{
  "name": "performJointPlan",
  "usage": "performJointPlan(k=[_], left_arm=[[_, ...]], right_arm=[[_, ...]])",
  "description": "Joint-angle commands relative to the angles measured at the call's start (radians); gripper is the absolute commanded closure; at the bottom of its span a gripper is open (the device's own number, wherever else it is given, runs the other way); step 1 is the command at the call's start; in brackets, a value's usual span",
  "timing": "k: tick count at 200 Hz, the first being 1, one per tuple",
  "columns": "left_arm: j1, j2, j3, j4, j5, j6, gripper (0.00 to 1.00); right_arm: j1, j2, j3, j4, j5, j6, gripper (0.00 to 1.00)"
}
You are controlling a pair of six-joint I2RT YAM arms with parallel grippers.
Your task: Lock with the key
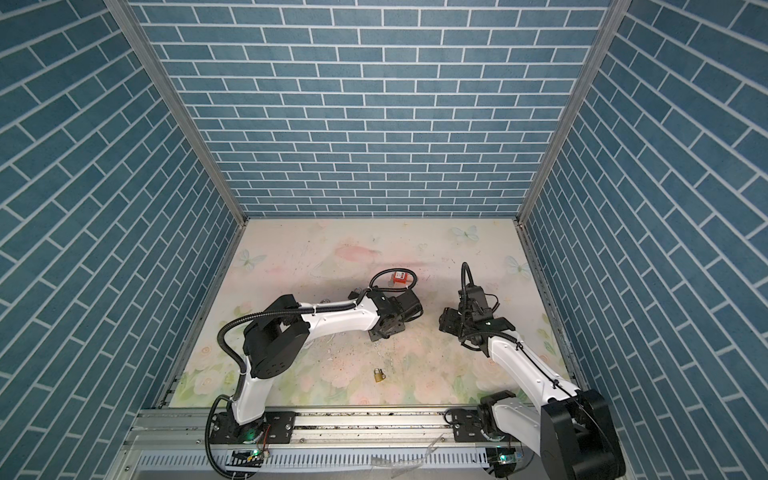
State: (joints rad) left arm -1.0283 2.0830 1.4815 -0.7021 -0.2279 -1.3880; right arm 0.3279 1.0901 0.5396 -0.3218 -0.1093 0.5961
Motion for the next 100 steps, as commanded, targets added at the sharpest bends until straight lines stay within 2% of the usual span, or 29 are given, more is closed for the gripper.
performJointPlan(k=[1,45,69,100], left_arm=[[-0.003,0.084,0.015,-0.061,0.088,-0.096,0.4],[-0.004,0.149,0.11,-0.167,0.095,-0.135,0.44],[-0.008,0.154,0.109,-0.197,0.088,-0.178,0.53],[-0.006,0.157,0.102,-0.212,0.085,-0.208,0.55]], right_arm=[[-0.006,-0.008,0.02,0.01,-0.018,-0.016,0.33],[-0.009,-0.013,0.02,0.011,-0.028,-0.027,0.34],[-0.012,-0.014,0.017,0.013,-0.034,-0.027,0.34],[-0.013,-0.018,0.01,0.016,-0.041,-0.027,0.34]])
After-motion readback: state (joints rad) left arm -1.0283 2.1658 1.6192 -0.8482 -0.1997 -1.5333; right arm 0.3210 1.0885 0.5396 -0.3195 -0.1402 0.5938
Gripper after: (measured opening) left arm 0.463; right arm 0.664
